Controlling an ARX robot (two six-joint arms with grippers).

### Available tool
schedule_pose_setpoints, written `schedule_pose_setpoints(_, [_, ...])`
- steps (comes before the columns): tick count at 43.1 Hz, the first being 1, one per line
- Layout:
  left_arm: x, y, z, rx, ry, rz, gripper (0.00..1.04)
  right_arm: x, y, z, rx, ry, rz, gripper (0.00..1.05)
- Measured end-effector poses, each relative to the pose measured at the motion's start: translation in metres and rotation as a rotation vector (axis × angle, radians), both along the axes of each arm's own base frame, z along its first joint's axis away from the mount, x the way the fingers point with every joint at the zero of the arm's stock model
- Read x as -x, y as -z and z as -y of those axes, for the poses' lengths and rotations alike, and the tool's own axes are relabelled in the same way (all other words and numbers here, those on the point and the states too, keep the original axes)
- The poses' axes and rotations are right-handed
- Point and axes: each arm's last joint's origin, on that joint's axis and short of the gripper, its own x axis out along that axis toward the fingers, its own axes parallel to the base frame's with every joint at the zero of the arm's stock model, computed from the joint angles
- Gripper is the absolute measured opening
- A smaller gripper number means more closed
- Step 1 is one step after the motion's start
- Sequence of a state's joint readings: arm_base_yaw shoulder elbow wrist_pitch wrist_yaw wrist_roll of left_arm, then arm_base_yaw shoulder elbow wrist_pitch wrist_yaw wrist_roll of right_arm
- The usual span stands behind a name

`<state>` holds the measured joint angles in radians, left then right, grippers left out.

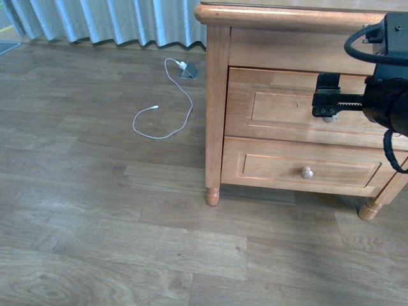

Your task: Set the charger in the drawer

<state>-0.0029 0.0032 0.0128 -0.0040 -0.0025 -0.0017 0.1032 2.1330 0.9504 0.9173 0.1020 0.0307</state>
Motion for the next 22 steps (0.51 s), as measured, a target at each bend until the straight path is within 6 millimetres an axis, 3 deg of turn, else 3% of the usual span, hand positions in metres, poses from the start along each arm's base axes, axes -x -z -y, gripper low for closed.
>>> schedule_pose_setpoints(8, [0.0,0.0,0.0,0.0,0.0,0.0,0.99,0.044,-0.024,0.006,0.001,-0.088,-0.007,0.96])
schedule_pose_setpoints(22, [0.0,0.0,0.0,0.0,0.0,0.0,0.99,0.163,-0.067,0.043,-0.112,-0.137,-0.056,0.96])
